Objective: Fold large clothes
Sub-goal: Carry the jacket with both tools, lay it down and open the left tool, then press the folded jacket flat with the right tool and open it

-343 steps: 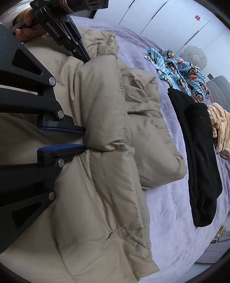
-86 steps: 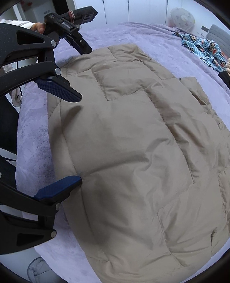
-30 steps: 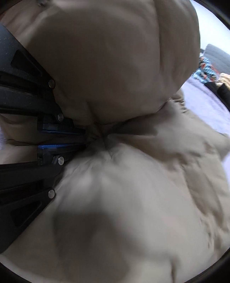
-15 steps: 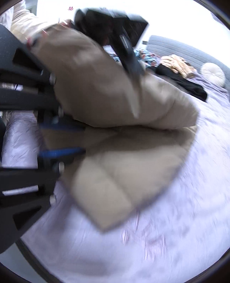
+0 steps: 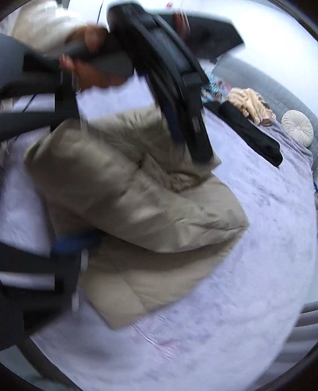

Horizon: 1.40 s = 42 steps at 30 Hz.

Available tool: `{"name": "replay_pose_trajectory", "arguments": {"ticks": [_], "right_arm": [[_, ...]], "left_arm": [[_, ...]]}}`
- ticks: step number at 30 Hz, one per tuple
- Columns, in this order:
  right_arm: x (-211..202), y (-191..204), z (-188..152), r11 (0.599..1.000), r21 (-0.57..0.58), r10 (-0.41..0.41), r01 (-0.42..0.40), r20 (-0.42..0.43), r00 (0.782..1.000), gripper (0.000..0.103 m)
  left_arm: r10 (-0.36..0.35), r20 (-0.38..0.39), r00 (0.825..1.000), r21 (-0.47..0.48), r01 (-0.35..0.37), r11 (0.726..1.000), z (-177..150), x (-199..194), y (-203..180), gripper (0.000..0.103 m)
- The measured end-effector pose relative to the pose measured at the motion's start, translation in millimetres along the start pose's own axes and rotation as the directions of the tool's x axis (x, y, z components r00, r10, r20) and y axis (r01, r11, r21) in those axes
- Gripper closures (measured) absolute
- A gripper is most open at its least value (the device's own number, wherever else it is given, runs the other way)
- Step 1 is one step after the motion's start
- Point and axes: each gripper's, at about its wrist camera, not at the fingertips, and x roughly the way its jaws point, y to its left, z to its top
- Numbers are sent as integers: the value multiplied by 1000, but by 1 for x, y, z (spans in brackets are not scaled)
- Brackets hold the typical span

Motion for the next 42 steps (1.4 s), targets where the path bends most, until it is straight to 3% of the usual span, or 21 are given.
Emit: {"name": "replay_pose_trajectory", "arguments": {"ticks": [3,6,8,13,17,20,22,26,29,33,35,38,42], "right_arm": [[-7,4,2,989,-112,-89,95,56,994,88],[-17,-3,-6,972,-169,-150,164,90,985,89],[-16,-12,-4,975,-141,-161,171,81,984,89],[-17,-44,0,973,-65,-215,221,89,973,89],[-21,-103,-1,974,33,-227,225,80,971,88],[-8,-143,7,980,131,-153,150,15,988,74],[-11,-162,16,974,195,-114,116,-25,993,55],[-59,-171,30,974,183,-144,133,51,988,50],[-81,-165,52,989,134,-76,60,114,991,45],[-53,-140,80,999,29,26,-27,45,999,44],[-28,-124,77,999,-40,13,-15,-39,999,44],[3,-119,60,991,-119,-73,57,-137,988,45],[9,-123,50,993,-116,-53,35,-156,986,45]], "left_arm": [[160,19,987,-54,-158,986,-1,1,48,25],[178,-19,984,-134,-178,975,-1,23,81,24],[176,-17,984,-128,-177,976,1,41,71,24],[222,-2,975,22,-221,975,13,83,13,24],[212,-34,977,30,-211,977,20,107,-12,24],[233,-47,971,43,-231,972,20,113,-14,24],[231,-50,972,34,-230,973,19,111,-10,24],[237,-52,970,19,-236,972,18,107,-5,22],[247,-50,968,16,-247,969,17,106,-6,22],[275,-59,960,-8,-276,961,16,102,-7,22],[289,-67,955,-31,-292,956,16,94,-5,22],[282,-70,957,-74,-287,955,12,68,-1,22],[291,-51,955,-122,-295,948,-13,24,2,22]]}}
